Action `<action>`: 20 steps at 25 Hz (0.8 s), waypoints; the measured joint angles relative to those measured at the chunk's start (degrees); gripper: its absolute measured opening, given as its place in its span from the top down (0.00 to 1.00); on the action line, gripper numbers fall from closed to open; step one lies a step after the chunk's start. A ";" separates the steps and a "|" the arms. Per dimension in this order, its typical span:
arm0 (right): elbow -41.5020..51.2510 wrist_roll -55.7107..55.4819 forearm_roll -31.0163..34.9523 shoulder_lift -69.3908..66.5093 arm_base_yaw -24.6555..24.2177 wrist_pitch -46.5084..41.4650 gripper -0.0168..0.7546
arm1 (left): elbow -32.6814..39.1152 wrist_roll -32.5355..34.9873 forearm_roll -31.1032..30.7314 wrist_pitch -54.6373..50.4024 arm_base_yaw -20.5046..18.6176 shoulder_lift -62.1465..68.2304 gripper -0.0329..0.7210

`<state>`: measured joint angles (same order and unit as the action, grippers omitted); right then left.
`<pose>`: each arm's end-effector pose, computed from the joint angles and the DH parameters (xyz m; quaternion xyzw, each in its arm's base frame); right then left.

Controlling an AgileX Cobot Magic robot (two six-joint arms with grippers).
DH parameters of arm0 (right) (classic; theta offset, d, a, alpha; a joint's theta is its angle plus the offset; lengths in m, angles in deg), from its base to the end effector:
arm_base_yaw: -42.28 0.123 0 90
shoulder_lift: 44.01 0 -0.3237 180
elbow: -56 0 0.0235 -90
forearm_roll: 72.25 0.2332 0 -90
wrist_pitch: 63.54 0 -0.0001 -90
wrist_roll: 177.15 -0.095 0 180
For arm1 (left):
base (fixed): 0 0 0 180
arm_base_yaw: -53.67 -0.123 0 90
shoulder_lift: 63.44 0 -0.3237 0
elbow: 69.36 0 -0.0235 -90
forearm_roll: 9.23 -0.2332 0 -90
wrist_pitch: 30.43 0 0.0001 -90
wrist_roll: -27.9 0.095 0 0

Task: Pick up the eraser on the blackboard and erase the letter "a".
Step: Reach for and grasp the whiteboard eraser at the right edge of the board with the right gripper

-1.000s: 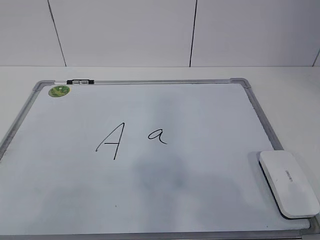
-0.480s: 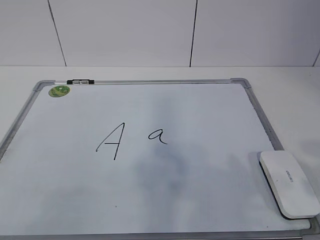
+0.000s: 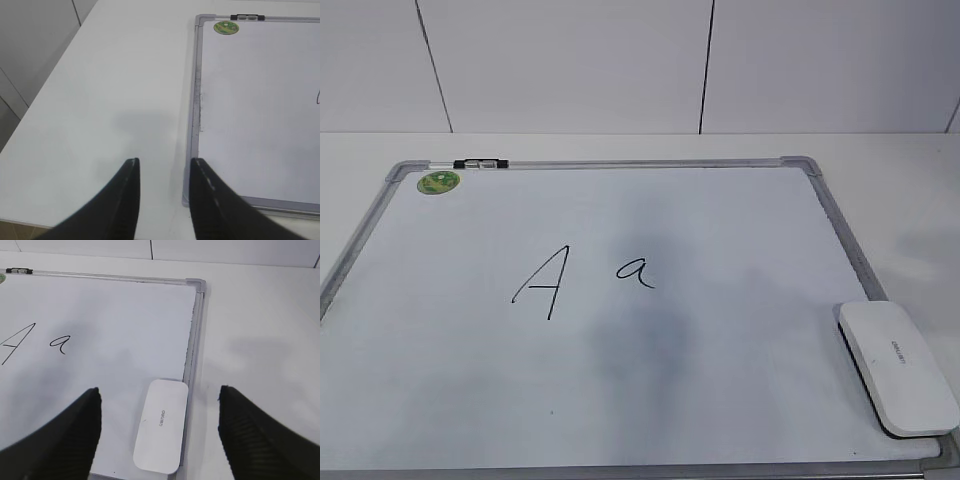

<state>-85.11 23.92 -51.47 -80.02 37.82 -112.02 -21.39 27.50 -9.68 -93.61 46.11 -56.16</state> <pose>0.0371 0.0224 0.3489 -0.0843 0.8628 0.0682 0.4937 -0.0590 -0.0072 0.2709 -0.0599 0.8570 0.0359 0.5106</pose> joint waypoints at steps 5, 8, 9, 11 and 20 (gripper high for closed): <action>-3.61 0.13 1.91 -7.82 0.00 -1.48 0.24 | 0.00 0.00 0.00 0.00 0.00 0.00 0.64; -5.61 0.13 3.31 -13.85 0.00 -3.33 0.24 | 0.00 0.00 0.00 0.00 0.00 0.00 0.64; -6.15 0.13 3.80 -15.59 0.00 -3.70 0.24 | 0.00 0.00 0.00 0.00 0.00 0.00 0.64; -7.58 0.13 4.49 -19.42 0.00 -4.68 0.24 | 0.00 0.00 0.00 0.00 0.00 0.00 0.64; -12.99 0.13 4.80 -33.46 0.00 -10.68 0.24 | 0.00 0.00 0.00 0.00 0.00 0.00 0.64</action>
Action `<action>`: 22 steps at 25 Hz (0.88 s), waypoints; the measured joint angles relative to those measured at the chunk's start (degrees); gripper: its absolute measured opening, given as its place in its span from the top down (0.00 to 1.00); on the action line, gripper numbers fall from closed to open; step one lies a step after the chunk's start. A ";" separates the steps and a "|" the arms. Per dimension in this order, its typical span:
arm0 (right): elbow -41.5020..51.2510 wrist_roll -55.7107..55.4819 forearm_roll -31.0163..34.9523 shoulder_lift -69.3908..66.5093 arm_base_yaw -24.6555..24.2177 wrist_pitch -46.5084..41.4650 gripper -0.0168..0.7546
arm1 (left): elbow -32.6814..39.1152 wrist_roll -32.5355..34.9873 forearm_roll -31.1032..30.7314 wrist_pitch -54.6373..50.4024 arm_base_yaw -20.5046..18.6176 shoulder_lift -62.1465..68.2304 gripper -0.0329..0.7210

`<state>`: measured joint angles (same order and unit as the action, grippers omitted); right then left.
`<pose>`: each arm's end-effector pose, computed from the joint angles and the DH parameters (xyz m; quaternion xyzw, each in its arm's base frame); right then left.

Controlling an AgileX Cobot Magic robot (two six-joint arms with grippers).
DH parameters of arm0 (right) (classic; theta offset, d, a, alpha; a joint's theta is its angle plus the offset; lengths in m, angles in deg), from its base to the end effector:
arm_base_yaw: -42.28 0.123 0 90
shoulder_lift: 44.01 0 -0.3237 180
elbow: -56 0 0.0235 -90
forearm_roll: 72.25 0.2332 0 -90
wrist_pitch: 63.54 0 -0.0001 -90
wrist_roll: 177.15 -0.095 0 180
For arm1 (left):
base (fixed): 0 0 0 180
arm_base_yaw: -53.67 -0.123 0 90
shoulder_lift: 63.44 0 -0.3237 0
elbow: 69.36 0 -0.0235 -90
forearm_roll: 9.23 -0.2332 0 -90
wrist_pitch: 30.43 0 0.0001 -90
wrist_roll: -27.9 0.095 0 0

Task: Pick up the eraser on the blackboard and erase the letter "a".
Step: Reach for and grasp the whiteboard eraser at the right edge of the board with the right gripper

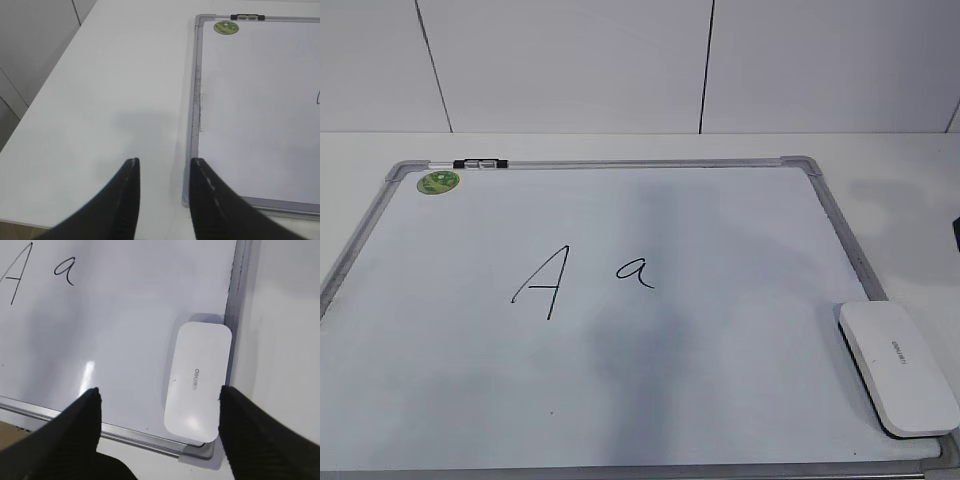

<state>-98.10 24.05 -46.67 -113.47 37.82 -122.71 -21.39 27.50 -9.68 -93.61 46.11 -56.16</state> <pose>0.1646 0.0225 0.3499 -0.0704 0.9511 0.1574 0.2563 -0.0590 -0.0072 0.2709 -0.0599 0.8570 0.0359 0.5106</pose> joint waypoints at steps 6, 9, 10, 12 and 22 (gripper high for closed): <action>-0.10 -0.27 -2.49 -1.73 0.00 -0.48 0.24 | 0.00 0.00 0.00 0.00 0.00 0.00 0.64; -0.10 -2.03 -3.47 -1.76 0.00 -0.57 0.24 | 0.00 0.00 0.00 0.00 0.00 0.00 0.64; -0.10 -2.62 -3.47 -2.00 0.00 -0.62 0.24 | 0.00 0.00 0.00 0.00 0.00 0.00 0.64; -0.10 -3.61 -3.58 -2.69 0.00 -1.01 0.24 | 0.00 0.00 0.00 0.00 0.00 0.00 0.64; -0.65 -11.91 -10.01 -8.07 6.33 -3.50 0.24 | 0.00 0.00 0.00 0.00 0.00 0.00 0.64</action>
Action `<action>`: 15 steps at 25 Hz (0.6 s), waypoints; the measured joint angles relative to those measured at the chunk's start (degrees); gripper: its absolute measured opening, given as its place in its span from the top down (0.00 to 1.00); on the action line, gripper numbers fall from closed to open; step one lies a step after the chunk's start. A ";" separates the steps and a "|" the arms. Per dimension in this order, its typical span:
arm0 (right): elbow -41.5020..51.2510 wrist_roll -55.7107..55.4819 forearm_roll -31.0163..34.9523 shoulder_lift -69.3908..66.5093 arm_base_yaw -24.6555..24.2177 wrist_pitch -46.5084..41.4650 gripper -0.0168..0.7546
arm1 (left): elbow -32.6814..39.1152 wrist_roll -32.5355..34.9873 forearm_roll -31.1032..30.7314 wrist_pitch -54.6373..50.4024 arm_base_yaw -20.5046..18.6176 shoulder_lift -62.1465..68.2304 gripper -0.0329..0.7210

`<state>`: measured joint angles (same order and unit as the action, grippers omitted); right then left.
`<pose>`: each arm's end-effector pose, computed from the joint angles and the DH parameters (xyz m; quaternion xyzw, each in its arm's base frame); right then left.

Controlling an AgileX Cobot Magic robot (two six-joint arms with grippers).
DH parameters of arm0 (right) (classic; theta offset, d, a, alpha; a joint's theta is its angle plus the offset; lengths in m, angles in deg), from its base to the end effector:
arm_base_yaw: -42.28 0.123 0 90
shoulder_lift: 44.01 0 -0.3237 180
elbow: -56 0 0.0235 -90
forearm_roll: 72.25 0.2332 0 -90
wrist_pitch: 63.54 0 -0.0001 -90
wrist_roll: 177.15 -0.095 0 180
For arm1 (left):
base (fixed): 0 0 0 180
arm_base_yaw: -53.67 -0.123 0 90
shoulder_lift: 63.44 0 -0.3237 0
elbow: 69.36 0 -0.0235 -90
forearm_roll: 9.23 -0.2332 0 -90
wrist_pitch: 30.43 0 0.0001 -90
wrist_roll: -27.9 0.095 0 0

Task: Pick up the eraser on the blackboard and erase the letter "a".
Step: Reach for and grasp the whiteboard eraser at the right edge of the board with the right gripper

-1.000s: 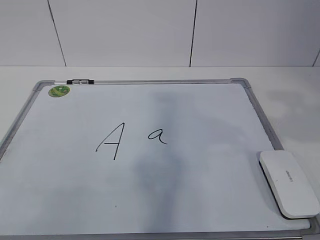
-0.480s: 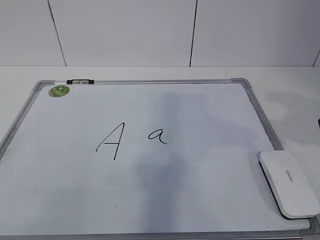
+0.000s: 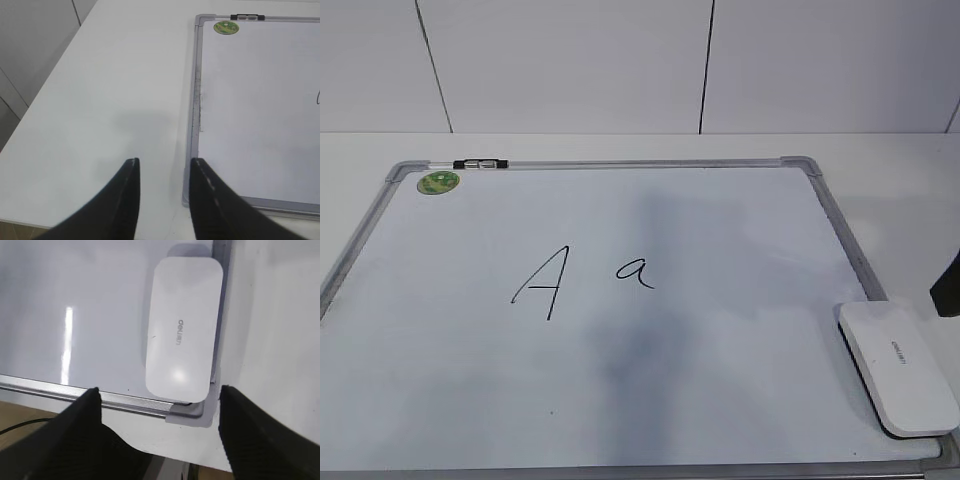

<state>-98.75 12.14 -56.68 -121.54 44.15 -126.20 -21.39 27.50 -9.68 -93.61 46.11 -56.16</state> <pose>0.1864 0.0288 0.3214 -0.0493 0.9827 0.1188 0.1335 -0.0590 -0.0072 0.2709 -0.0599 0.8570 0.0359 0.5106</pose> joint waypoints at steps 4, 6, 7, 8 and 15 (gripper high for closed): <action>-1.49 -4.33 -3.31 -2.28 2.61 -1.22 0.24 | 0.00 0.00 0.00 0.00 0.00 0.00 0.64; -1.68 -6.26 -4.47 -3.50 3.74 -1.32 0.24 | 0.00 0.00 0.00 0.00 0.00 0.00 0.64; -1.68 -7.00 -4.99 -4.23 4.39 -1.37 0.24 | 0.00 0.00 0.00 0.00 0.00 0.00 0.64; -1.71 -7.60 -5.43 -4.92 5.01 -1.37 0.24 | 0.00 0.00 0.00 0.00 0.00 0.00 0.64; -1.81 -11.56 -5.91 -10.98 7.30 -1.35 0.22 | 0.00 0.00 0.00 0.00 0.00 0.00 0.64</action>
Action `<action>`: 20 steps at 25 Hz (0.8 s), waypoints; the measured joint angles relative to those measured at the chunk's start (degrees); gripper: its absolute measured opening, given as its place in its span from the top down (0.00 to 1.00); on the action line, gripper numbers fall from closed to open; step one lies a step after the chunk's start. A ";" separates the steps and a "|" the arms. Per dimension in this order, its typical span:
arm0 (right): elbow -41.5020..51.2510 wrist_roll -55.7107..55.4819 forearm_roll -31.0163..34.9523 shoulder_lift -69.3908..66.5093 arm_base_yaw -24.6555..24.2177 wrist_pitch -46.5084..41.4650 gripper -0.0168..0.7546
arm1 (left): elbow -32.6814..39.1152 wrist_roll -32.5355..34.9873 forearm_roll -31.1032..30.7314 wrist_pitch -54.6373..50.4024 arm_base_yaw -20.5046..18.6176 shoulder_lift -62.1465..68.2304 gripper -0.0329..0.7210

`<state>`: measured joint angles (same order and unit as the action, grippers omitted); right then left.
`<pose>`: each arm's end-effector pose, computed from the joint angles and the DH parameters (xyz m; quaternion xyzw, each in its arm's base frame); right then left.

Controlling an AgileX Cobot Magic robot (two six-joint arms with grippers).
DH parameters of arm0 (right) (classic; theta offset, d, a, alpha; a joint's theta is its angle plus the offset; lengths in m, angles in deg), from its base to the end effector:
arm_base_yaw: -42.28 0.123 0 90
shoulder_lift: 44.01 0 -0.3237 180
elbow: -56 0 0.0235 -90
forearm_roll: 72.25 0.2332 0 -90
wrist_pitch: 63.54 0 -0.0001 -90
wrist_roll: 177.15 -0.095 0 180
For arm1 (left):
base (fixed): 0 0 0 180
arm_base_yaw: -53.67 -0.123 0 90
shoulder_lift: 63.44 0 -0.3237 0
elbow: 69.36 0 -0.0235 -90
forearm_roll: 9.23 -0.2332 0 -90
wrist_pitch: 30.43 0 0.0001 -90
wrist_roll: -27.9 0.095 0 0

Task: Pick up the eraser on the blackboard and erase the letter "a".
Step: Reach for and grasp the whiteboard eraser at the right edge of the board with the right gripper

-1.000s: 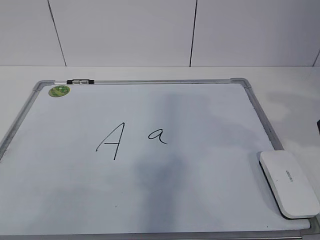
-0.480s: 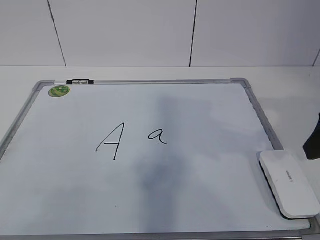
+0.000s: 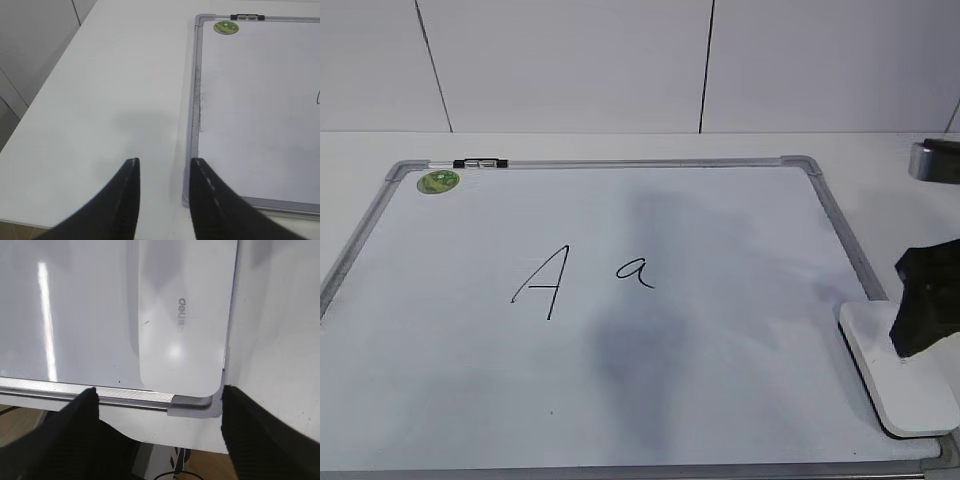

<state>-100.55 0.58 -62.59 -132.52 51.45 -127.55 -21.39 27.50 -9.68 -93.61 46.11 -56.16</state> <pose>0.2185 0.0498 0.2875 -0.0258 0.9961 0.0800 0.0272 -0.0590 -0.0072 0.2709 -0.0599 0.8570 0.0359 0.5106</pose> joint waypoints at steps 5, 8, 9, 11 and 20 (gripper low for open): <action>0.00 -1.01 -0.85 -2.91 0.04 0.32 0.11 | 0.00 0.00 0.00 0.00 0.00 0.00 0.64; -0.34 -1.24 -1.86 -4.13 0.04 1.83 0.10 | 0.00 0.00 0.00 0.00 0.00 0.00 0.64; -0.34 -1.51 -2.11 -4.66 0.04 2.15 0.10 | 0.00 0.00 0.00 0.00 0.00 0.00 0.64; -0.34 -1.67 -2.50 -5.83 0.04 2.83 0.10 | 0.00 0.00 0.00 0.00 0.00 0.00 0.64; -0.34 -2.21 -2.98 -11.29 0.04 5.85 0.10 | 0.00 0.00 0.00 0.00 0.00 0.00 0.64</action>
<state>-100.89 -1.63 -65.57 -143.81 51.49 -121.70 -21.39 27.50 -9.68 -93.61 46.11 -56.16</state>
